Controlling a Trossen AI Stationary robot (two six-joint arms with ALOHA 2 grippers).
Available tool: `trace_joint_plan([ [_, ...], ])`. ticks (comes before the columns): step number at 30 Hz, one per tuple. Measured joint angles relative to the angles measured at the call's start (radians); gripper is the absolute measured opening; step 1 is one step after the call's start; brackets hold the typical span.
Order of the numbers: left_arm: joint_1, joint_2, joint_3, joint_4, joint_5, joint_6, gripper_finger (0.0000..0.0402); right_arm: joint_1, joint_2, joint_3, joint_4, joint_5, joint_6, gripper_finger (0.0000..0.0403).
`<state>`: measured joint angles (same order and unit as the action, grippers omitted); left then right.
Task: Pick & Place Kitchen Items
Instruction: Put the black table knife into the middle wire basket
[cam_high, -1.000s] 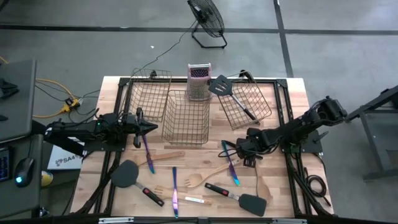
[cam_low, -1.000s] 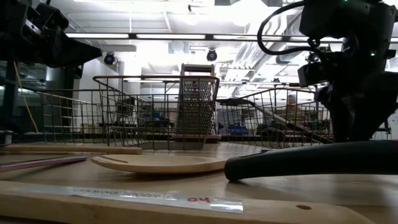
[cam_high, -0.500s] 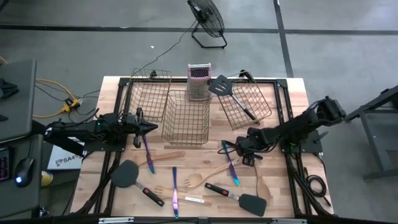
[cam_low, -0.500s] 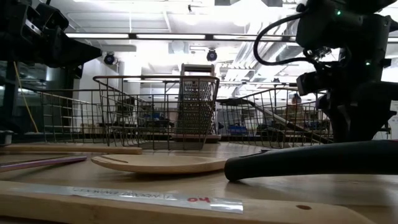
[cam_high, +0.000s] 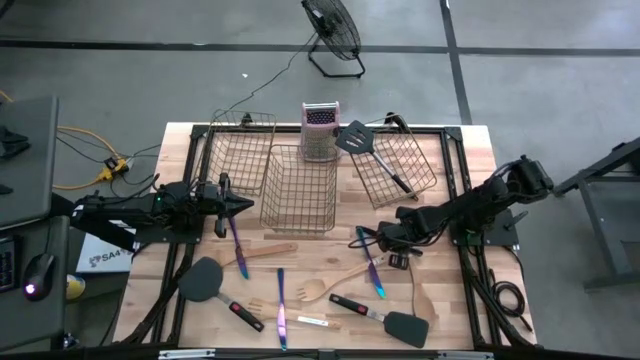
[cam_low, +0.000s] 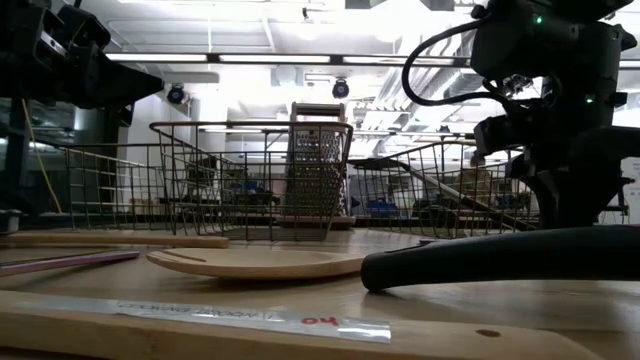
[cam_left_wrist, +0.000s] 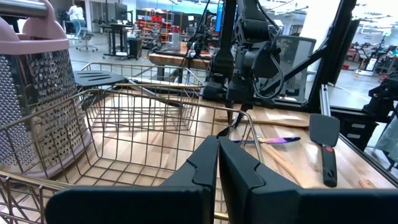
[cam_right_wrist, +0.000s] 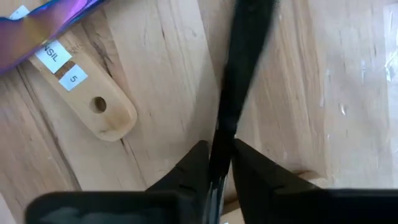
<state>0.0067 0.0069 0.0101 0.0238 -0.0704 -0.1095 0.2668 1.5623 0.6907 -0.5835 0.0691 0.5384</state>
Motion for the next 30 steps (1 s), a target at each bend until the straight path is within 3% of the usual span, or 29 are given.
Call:
trace_joint_plan([
  [4, 0.0, 0.0, 0.0, 0.0, 0.0, 0.0, 0.0015, 0.0, 0.0, 0.0, -0.003, 0.002, 0.009, 0.0028],
  [16, 0.0, 0.0, 0.0, 0.0, 0.0, 0.0, 0.0015, -0.001, -0.013, 0.009, -0.039, -0.006, 0.046, 0.0028],
  [30, 0.0, 0.0, 0.0, 0.0, 0.0, 0.0, 0.0015, -0.001, -0.072, 0.019, -0.162, -0.039, 0.207, 0.0027],
])
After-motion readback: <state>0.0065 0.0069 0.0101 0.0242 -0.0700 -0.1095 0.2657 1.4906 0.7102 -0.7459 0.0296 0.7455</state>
